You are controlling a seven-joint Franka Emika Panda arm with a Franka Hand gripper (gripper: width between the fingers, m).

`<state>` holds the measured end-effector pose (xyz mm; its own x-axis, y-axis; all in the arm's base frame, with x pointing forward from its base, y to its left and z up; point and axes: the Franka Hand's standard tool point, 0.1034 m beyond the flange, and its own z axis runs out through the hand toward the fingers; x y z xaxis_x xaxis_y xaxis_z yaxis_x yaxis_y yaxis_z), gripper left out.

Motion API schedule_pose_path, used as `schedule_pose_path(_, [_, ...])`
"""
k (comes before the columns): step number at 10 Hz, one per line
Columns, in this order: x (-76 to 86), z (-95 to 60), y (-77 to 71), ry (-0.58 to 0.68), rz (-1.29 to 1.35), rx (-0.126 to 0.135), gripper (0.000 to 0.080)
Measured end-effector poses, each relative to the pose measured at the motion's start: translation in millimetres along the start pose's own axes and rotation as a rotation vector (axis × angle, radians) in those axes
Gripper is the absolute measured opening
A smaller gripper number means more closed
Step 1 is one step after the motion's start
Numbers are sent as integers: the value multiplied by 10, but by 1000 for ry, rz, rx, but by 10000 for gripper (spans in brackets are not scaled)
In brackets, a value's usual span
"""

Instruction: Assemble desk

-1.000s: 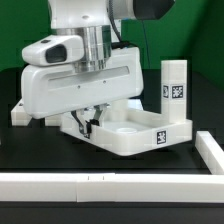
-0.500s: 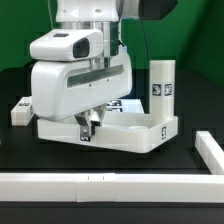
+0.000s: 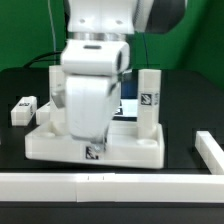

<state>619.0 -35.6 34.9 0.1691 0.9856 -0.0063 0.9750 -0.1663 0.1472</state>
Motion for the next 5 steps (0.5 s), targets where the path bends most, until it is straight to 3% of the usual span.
schedule_pose_path(1, [111, 59, 62, 4, -110, -41, 64])
schedule_pose_path(5, [74, 56, 62, 1, -114, -38, 64])
